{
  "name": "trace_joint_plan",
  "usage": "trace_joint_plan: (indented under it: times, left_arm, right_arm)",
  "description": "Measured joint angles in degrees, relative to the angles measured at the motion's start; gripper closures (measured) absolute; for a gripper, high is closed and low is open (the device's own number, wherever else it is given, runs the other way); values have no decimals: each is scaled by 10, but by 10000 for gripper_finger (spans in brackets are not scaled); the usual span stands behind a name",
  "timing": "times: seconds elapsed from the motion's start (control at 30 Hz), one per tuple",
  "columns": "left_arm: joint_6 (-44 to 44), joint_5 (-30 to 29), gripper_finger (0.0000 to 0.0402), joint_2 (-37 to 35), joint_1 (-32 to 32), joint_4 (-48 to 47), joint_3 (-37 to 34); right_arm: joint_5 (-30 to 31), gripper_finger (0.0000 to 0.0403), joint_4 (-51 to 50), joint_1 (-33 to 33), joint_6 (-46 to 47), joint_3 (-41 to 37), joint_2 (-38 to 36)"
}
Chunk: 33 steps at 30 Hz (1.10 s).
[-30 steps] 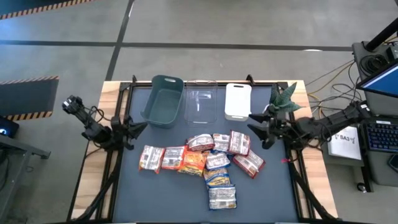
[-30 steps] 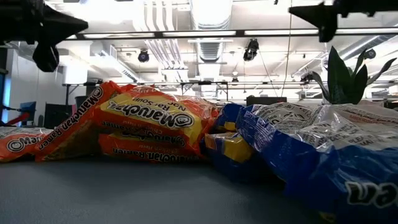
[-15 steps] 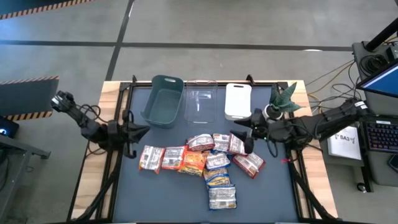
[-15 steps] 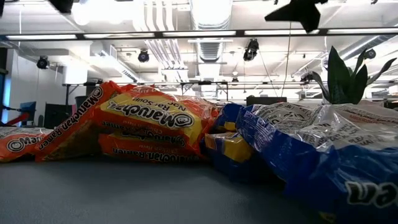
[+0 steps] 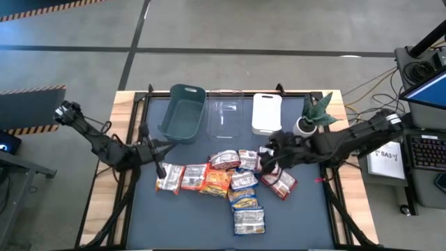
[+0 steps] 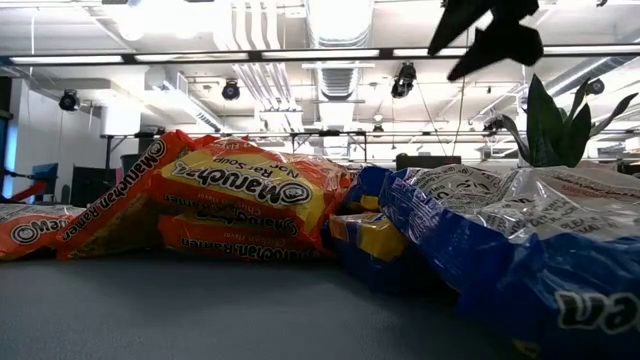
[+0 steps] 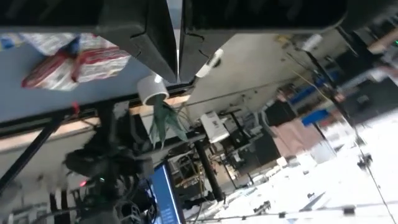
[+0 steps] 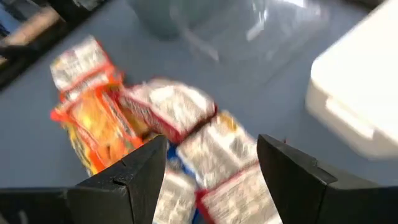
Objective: Sort Maruchan noodles
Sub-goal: Put the red noodle pack into the transparent bin
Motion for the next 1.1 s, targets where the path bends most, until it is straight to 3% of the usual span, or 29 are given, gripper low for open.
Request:
trace_joint_plan:
  times: [0.23, 0.53, 0.77, 1.1]
  left_arm:
    - [105, 8, 402, 14, 4, 4, 2]
    - [191, 103, 402, 19, 23, 3, -5]
    - [195, 109, 402, 19, 49, 13, -4]
    - [194, 109, 402, 22, 64, 29, -4]
  right_arm:
    - [-94, 165, 0, -5, 66, 23, 85]
    - [-229, 165, -85, -6, 146, 79, 160]
    - [-216, 165, -183, -7, 137, 85, 175]
    - [-205, 165, -156, -9, 130, 85, 176]
